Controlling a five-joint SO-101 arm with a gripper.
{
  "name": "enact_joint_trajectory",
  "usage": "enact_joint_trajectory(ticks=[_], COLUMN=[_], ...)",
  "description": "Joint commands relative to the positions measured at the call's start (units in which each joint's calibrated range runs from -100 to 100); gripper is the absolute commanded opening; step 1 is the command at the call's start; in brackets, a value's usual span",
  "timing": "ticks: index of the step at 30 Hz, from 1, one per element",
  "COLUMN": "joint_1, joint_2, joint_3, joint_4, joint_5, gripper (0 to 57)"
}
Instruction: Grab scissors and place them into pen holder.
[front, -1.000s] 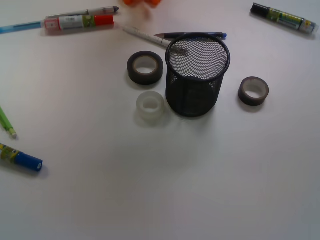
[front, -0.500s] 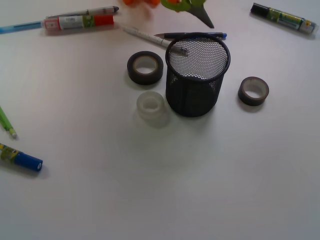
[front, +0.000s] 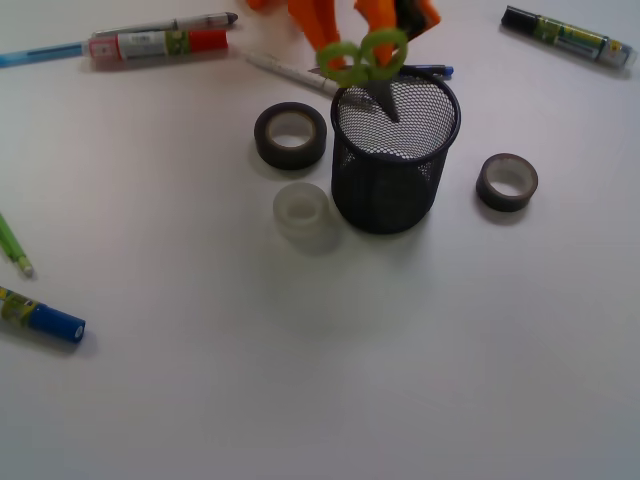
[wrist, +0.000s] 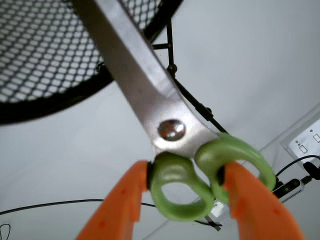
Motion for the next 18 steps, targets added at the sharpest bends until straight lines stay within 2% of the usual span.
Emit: enact_joint_trajectory(ticks=[1,12,15,18], joint_1=[-1.0,-3.2,0.2,8.2], joint_2=[-0.8,-8.3,-10.5,-9.5], joint_3=[0.7,-0.4,-6.1,-18.1], joint_4=[-1.5,0.5,8.3,24.0], joint_5=[0.0,-1.3,-5.6,-14.0], gripper=[29.8,30.9,30.8,30.8])
